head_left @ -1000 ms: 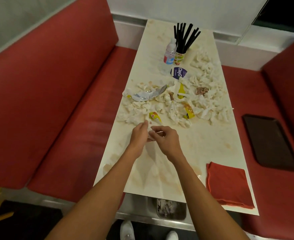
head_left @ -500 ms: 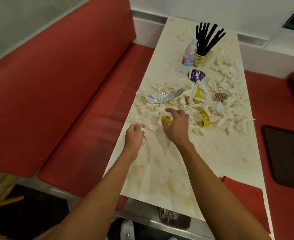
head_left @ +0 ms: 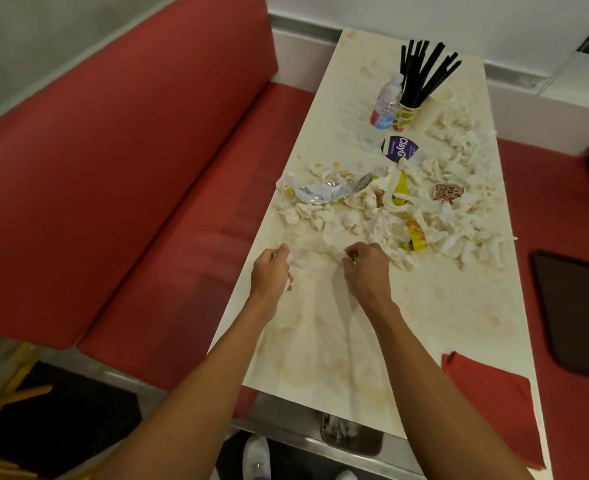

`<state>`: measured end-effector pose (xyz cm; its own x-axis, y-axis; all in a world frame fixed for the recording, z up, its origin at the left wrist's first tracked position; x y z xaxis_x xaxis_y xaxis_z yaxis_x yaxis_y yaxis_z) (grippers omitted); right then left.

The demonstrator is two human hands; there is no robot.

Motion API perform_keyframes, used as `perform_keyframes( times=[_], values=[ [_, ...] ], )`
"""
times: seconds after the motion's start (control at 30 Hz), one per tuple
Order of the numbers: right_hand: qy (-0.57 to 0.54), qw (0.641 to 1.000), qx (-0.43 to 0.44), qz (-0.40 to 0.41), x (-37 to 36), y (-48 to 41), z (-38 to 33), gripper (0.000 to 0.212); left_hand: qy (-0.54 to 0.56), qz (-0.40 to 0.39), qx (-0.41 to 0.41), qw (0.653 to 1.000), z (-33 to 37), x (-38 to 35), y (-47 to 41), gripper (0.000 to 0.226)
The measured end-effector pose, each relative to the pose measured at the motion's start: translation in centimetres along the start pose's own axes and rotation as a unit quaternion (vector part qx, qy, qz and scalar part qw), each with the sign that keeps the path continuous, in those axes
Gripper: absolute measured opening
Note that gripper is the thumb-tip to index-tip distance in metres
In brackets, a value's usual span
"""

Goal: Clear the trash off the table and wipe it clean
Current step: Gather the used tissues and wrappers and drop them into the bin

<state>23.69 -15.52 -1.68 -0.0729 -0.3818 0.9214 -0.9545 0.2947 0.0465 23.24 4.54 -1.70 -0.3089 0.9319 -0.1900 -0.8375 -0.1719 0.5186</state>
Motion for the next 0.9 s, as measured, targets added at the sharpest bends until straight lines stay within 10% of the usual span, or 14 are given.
perform_keyframes(
  times=[0.37,0.7,0.9],
  values=[
    [-0.056,0.987,0.021,0.15,8.0,4.1,2.3,0.015,0.027,-0.02,-0.027,0.999,-0.2,-4.4,3.8,0.021],
    [-0.175,0.979,0.0,0.106,9.6,8.3,0.0,0.01,0.193,-0.134,0.242,0.941,-2.1,-6.3,7.2,0.031],
    [-0.134,0.988,0.044,0.061,8.0,9.7,-1.5,0.018,0.24,-0.17,0.245,0.924,-1.4,-5.2,7.7,0.046]
  ],
)
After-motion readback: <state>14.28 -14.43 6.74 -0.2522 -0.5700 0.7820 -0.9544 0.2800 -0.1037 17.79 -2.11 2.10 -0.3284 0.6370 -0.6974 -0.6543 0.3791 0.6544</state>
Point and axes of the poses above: each hand's wrist, its own y-axis away from the middle knuckle, its own x-axis out of the back of the hand, z = x × y, the point moved 2 cm from there along -y, towards the middle knuckle, and after that the axes turned 15 degrees about y, right-handed, at the moved point
